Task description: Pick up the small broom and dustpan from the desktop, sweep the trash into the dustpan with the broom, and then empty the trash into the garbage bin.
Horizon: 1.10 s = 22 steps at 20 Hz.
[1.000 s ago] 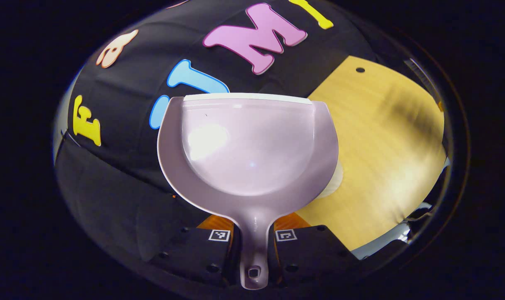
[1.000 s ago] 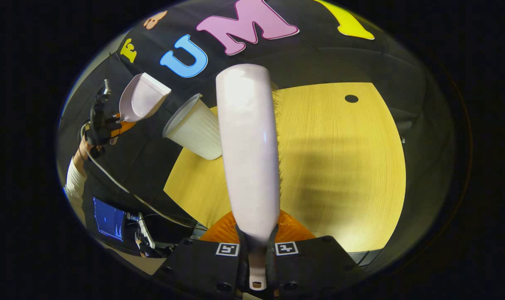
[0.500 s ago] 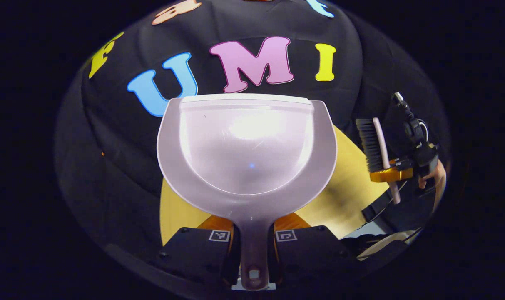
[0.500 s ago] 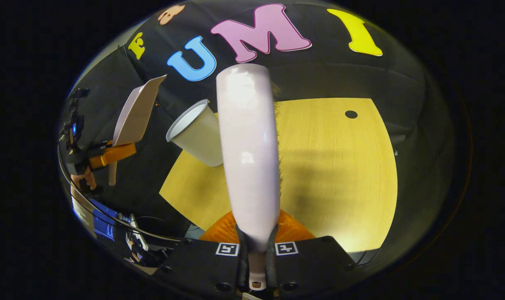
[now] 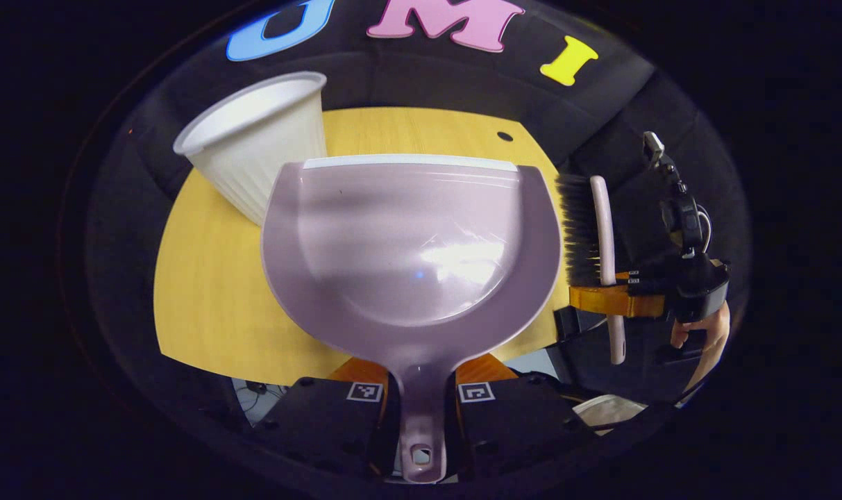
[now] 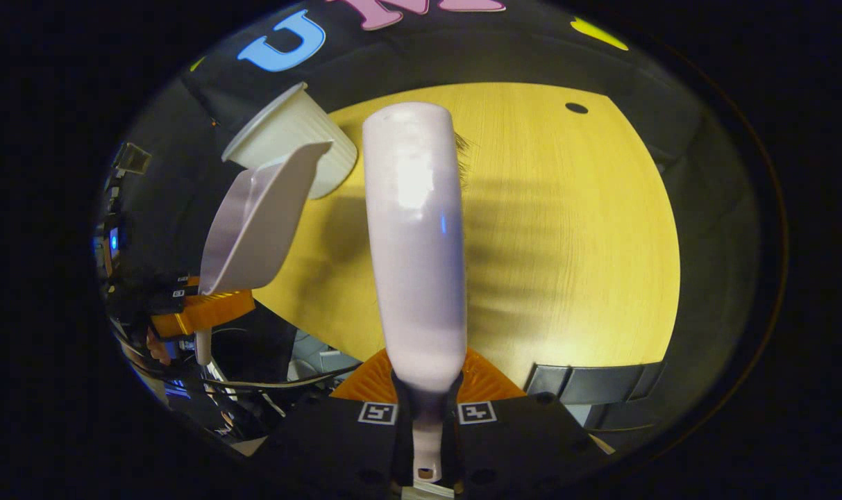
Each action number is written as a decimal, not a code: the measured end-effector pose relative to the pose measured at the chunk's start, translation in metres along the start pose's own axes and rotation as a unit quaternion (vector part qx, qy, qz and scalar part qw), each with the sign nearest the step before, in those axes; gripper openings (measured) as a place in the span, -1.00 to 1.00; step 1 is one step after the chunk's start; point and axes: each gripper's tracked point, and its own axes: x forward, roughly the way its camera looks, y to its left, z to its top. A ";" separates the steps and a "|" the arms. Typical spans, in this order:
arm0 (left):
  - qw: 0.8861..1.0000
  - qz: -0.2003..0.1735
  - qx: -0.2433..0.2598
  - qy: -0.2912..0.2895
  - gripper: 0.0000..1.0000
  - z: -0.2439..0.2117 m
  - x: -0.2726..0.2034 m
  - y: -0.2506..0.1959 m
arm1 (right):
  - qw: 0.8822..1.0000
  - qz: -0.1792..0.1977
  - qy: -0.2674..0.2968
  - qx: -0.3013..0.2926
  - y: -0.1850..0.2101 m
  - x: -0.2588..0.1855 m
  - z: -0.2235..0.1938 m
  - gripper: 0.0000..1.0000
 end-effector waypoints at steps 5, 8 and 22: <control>0.996 0.051 -0.028 0.070 -0.53 0.012 0.050 0.017 | 0.996 -0.035 0.061 0.045 0.000 0.062 0.000 -0.65; 0.994 0.045 -0.052 0.089 -0.53 0.018 0.043 0.007 | 0.993 -0.060 0.079 0.058 -0.004 0.084 -0.001 -0.66; 0.986 0.035 -0.083 0.137 -0.52 0.017 0.029 0.000 | 0.980 -0.114 0.142 0.075 -0.007 0.117 -0.017 -0.74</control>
